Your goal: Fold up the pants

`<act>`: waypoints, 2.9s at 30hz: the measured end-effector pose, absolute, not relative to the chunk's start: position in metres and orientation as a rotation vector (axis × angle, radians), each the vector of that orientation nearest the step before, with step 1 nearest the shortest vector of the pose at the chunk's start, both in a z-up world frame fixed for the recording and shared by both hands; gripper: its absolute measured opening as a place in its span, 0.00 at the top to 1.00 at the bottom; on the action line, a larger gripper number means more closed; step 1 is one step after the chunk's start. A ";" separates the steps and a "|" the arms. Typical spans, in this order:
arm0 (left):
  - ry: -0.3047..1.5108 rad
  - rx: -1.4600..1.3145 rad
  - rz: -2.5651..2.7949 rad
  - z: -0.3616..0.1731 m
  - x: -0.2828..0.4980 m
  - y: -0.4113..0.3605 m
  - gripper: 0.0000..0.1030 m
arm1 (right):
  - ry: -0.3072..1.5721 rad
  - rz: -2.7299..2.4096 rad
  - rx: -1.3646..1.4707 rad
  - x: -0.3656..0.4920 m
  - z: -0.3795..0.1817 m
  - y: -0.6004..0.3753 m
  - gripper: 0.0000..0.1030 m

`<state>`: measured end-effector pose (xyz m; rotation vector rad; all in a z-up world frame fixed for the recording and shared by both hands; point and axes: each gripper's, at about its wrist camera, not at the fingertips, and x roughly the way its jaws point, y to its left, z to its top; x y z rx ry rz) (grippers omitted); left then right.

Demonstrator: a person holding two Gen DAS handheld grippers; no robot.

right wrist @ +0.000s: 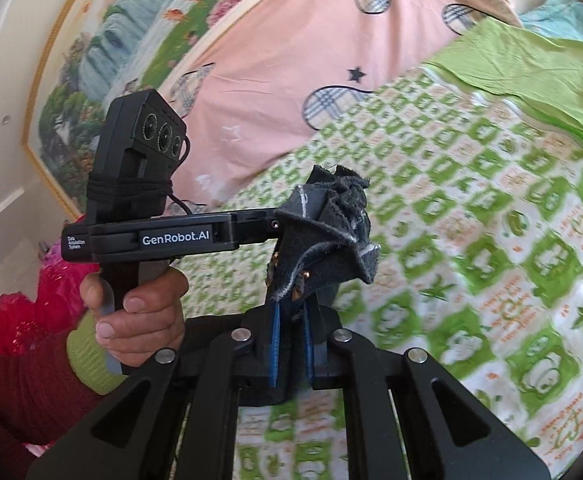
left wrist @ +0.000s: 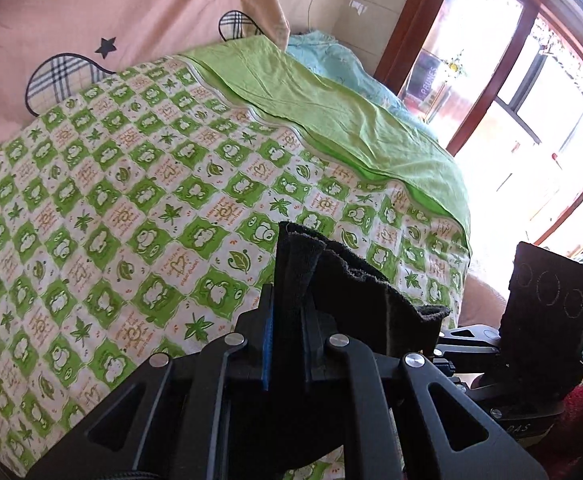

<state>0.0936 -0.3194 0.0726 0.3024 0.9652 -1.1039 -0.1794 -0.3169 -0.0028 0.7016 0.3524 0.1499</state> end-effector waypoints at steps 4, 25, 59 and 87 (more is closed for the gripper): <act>0.935 0.245 -1.063 0.089 0.092 -0.280 0.91 | 0.348 0.225 0.670 -0.168 0.007 -0.297 0.90; 1.013 0.005 -0.764 0.030 0.095 -0.123 0.91 | 0.555 0.439 0.538 -0.097 -0.021 -0.191 0.89; 1.058 -0.331 -0.344 -0.001 0.028 0.048 0.62 | 0.680 0.612 0.435 -0.072 -0.018 -0.114 0.56; 0.984 -0.640 0.058 -0.005 -0.021 0.208 0.47 | 0.765 0.794 0.203 0.012 0.017 -0.010 0.48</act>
